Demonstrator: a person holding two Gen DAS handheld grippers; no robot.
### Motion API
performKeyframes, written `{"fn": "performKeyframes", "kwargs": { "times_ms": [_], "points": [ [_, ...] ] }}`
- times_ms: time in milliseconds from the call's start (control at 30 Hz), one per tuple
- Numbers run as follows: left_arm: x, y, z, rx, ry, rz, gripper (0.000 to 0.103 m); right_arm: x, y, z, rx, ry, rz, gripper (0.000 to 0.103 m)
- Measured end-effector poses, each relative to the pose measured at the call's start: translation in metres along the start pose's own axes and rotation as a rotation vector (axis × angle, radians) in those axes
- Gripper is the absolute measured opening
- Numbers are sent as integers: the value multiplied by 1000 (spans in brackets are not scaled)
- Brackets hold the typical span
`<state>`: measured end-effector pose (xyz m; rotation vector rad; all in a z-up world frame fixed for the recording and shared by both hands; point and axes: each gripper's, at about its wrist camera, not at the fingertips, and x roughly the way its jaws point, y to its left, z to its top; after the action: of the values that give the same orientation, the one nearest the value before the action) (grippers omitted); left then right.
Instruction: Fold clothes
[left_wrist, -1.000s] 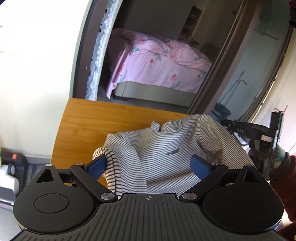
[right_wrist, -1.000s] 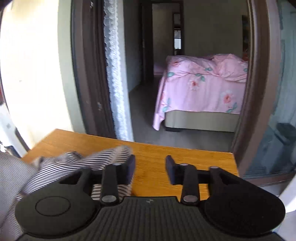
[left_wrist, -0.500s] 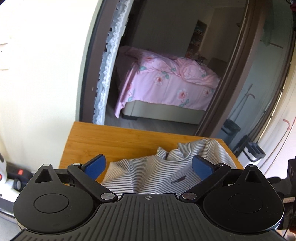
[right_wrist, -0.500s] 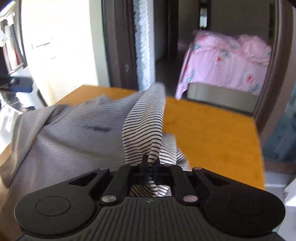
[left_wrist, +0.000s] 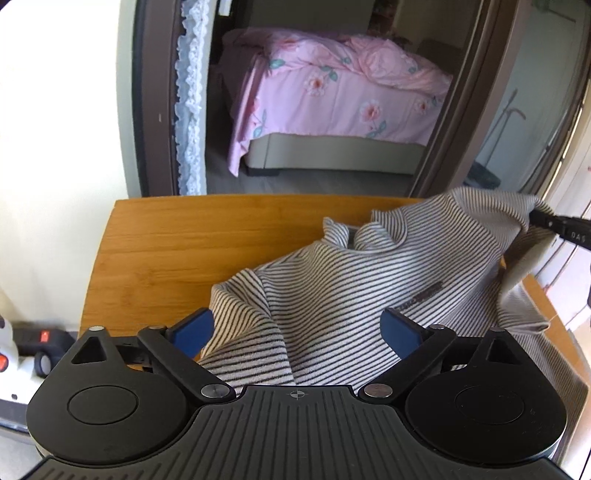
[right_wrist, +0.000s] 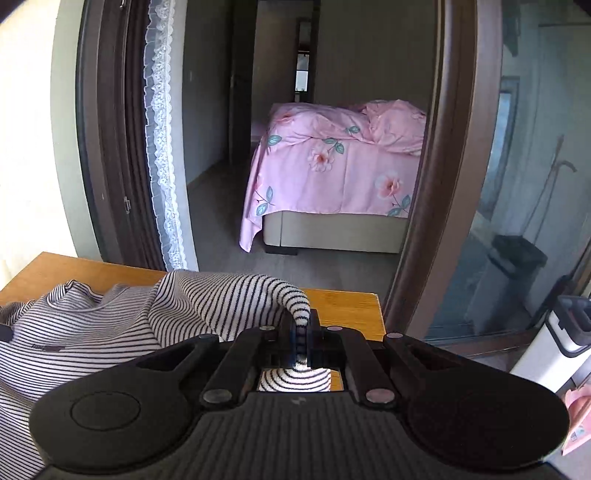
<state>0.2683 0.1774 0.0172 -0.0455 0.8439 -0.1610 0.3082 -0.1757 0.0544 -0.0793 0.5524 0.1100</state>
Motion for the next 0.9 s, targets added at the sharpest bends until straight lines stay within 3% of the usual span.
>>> {"fn": "performKeyframes", "kwargs": {
  "times_ms": [33, 67, 133, 200, 233, 267, 300, 333, 367, 400, 500, 533, 633, 667, 700, 733, 800, 900],
  "points": [
    [9, -5, 3, 51, 16, 43, 48, 1, -3, 3, -2, 1, -12, 4],
    [16, -6, 6, 96, 1, 95, 41, 2, -5, 5, -3, 1, -24, 5],
    [29, -9, 13, 184, -36, 202, 37, 5, -11, 9, -8, 15, -43, 5],
    [26, -1, 21, 139, -74, 245, 39, -1, -17, 9, 12, 5, -31, 12],
    [24, 3, 26, 114, -94, 265, 44, -10, -15, 5, -12, -1, 0, 15],
    [22, 7, 30, 88, -113, 284, 47, -19, -13, 1, -36, -7, 32, 26],
    [16, 9, 30, 65, -130, 278, 56, -28, -11, -3, -59, -13, 63, 46],
    [10, 6, 27, 58, -135, 253, 69, -37, -8, -8, -83, -19, 94, 55],
    [5, 2, 23, 53, -138, 226, 75, -46, 0, -15, -131, -11, 151, 64],
    [-1, -2, 19, 48, -142, 200, 82, -51, 9, -25, -172, 18, 189, 65],
    [-18, -15, 7, 32, -153, 120, 89, -54, 35, -55, -295, 107, 241, 65],
    [-24, -19, 3, 27, -156, 94, 94, -51, 43, -66, -335, 128, 226, 65],
    [-41, -31, -9, 12, -167, 14, 96, -34, 52, -81, -364, 149, 150, 65],
    [-47, -35, -13, 7, -170, -12, 96, -29, 53, -82, -359, 146, 129, 57],
    [-52, -39, -17, 2, -174, -39, 97, -26, 51, -79, -338, 149, 130, 28],
    [-56, -44, -22, 12, -172, -56, 98, -27, 46, -70, -298, 147, 124, 13],
    [-66, -47, -33, 39, -172, -62, 99, -31, 32, -45, -208, 123, 115, 11],
    [-78, -46, -47, 71, -172, -48, 101, -51, -4, 15, -107, 1, 34, 11]
  ]
}}
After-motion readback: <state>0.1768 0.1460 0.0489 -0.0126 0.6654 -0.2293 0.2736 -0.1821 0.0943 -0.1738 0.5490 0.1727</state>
